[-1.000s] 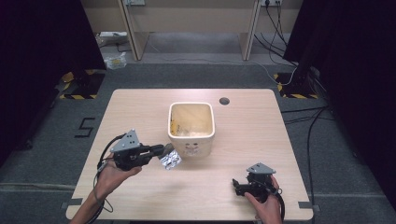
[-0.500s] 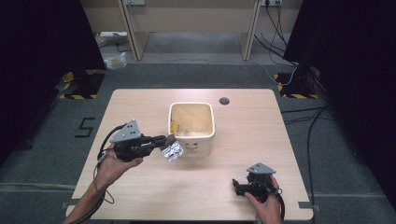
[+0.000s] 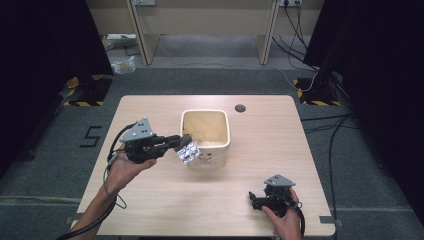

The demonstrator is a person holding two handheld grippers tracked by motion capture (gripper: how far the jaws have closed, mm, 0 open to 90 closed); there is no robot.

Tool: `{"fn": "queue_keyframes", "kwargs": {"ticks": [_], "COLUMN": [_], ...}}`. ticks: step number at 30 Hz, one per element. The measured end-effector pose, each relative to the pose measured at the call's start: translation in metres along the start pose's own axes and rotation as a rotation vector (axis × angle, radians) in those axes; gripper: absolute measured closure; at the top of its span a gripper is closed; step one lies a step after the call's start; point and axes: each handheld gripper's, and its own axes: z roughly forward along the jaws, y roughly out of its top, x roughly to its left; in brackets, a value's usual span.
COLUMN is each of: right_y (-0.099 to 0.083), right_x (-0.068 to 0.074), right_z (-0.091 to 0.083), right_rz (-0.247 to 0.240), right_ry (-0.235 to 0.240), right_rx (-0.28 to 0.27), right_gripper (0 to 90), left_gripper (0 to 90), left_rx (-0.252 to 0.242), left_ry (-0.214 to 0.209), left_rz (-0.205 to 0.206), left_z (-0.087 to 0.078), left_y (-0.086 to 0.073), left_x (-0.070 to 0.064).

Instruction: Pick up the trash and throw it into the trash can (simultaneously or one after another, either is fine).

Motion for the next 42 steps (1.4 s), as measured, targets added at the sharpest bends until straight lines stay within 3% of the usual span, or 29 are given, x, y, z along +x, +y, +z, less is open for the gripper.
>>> {"fn": "queue_keyframes", "kwargs": {"ticks": [23, 35, 42], "right_y": [0.000, 0.000, 0.000], "right_x": [0.000, 0.000, 0.000], "right_z": [0.000, 0.000, 0.000], "right_rz": [0.002, 0.001, 0.001], "right_ry": [0.000, 0.001, 0.001], "right_rx": [-0.001, -0.002, -0.002], "right_gripper": [5.2, 5.2, 5.2], "left_gripper": [83.8, 83.8, 83.7], "left_rx": [-0.017, 0.002, 0.015], "left_ry": [0.017, 0.088, 0.117], "left_rz": [-0.029, -0.055, -0.060], "left_z": [0.026, 0.050, 0.061], "left_y": [0.023, 0.022, 0.018], "left_x": [0.018, 0.038, 0.043]}}
